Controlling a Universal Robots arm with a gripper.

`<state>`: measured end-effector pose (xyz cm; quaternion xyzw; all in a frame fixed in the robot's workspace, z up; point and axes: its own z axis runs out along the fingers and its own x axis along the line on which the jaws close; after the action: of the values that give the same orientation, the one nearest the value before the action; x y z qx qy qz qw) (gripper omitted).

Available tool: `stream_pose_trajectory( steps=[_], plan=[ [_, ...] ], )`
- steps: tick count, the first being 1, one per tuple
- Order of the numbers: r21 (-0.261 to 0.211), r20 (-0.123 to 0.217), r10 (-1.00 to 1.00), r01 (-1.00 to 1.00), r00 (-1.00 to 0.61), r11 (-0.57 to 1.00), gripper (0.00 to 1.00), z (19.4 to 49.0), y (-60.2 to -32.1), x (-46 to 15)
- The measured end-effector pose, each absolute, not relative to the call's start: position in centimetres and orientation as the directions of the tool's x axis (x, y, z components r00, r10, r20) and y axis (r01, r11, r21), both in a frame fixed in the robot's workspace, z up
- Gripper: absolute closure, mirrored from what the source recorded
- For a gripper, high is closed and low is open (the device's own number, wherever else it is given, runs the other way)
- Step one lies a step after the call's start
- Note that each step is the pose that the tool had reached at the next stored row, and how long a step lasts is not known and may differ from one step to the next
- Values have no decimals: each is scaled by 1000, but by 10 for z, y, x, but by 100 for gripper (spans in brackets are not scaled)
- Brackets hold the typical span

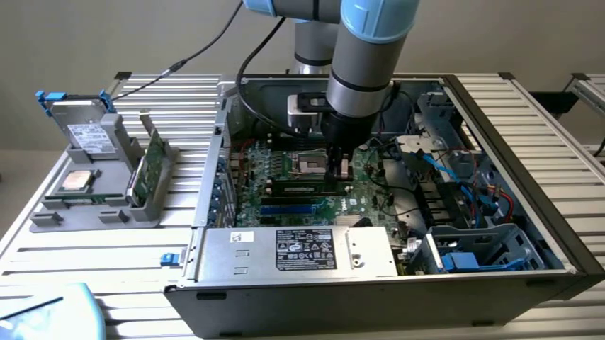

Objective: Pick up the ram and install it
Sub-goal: 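Press down the ram until it locks into place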

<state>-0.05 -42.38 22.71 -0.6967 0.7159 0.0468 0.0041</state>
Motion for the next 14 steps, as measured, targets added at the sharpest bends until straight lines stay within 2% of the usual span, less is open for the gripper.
stream_pose_trajectory(
  steps=[14],
  plan=[
    [61,-71,-997,-998,-31,27,89,232,-418,-32]
  ],
)
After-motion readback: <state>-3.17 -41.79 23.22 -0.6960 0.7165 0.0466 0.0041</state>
